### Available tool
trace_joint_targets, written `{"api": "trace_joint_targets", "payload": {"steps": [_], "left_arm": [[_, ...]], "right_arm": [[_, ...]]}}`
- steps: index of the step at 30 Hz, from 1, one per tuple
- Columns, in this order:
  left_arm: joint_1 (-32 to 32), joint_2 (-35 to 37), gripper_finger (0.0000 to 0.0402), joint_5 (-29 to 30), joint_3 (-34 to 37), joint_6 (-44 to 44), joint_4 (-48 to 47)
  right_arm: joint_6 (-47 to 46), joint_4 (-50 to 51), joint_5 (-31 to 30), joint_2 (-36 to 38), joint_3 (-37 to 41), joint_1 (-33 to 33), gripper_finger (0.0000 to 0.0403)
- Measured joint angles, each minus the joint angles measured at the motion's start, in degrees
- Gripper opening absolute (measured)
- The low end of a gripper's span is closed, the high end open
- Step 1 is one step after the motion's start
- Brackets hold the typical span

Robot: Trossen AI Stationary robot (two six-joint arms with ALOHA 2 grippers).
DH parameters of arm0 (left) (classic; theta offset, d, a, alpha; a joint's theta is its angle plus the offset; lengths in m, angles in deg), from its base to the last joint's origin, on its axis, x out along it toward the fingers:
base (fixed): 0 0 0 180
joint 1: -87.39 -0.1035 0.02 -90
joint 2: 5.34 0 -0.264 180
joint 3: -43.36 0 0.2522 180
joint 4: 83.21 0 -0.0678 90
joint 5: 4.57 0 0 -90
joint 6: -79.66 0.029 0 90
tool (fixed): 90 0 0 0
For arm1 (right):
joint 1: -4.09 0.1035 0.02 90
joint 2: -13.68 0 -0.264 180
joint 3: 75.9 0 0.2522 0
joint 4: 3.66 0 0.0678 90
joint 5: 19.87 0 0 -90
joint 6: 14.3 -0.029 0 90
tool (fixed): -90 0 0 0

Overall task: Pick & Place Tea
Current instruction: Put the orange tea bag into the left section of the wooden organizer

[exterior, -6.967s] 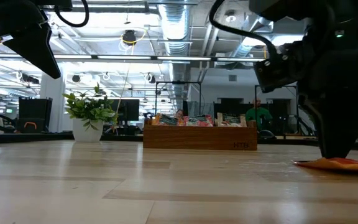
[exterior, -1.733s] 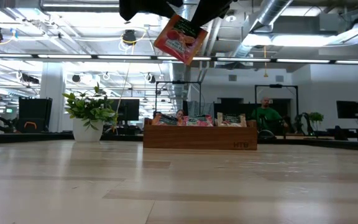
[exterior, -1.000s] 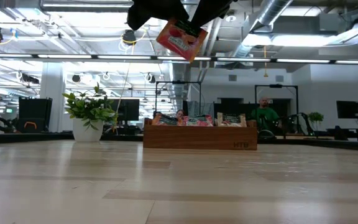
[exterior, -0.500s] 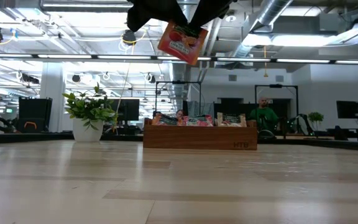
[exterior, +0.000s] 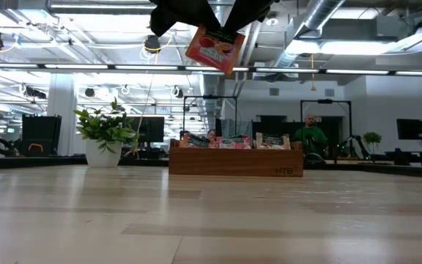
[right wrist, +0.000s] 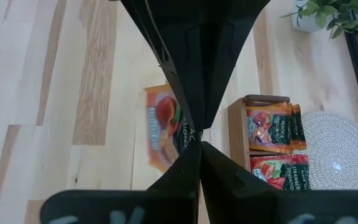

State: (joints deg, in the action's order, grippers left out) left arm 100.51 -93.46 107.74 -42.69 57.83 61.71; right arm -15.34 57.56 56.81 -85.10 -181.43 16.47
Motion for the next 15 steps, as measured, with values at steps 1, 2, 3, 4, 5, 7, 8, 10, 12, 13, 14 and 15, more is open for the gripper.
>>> {"api": "trace_joint_targets", "payload": {"steps": [1,2,3,4,5,7,8,10,12,13,14,15], "left_arm": [[0.0,0.0,0.0000,0.3,0.0,0.3,0.0],[0.0,0.0,0.0000,0.4,0.0,0.4,0.0],[0.0,0.0,0.0000,0.5,0.0,0.4,0.0],[0.0,0.0,0.0000,0.5,0.0,0.4,0.0],[0.0,0.0,0.0000,0.6,0.0,0.4,0.0],[0.0,0.0,0.0000,0.7,0.0,0.6,-0.1],[0.0,0.0,0.0000,0.7,0.0,0.6,-0.1],[0.0,0.0,0.0000,0.7,0.0,0.6,-0.3],[0.0,0.0,0.0000,0.8,0.0,0.6,-0.6],[0.0,0.0,0.0000,1.1,0.0,0.6,-0.9],[0.0,0.0,0.0000,1.6,0.0,0.6,-1.3],[0.0,0.0,0.0000,2.1,0.0,0.6,-1.6]], "right_arm": [[0.0,0.0,0.0,0.0,0.0,0.0,0.0000],[0.0,0.0,0.0,0.0,0.0,0.0,0.0000],[0.0,0.0,0.0,0.0,0.0,0.0,0.0000],[0.0,0.0,0.0,0.0,0.0,0.0,0.0000],[0.0,0.0,0.0,0.0,0.0,0.0,0.0000],[0.5,0.0,0.5,0.0,0.0,0.0,0.0000],[1.1,0.0,1.1,0.0,0.0,0.0,0.0000],[2.2,0.0,2.1,0.0,0.0,0.0,0.0003],[2.6,0.4,2.7,0.2,0.0,0.0,0.0015],[2.6,0.8,2.9,0.3,0.0,0.0,0.0023],[2.6,0.9,2.9,0.5,0.0,0.0,0.0033],[2.6,1.2,3.0,0.6,0.0,0.0,0.0044]]}}
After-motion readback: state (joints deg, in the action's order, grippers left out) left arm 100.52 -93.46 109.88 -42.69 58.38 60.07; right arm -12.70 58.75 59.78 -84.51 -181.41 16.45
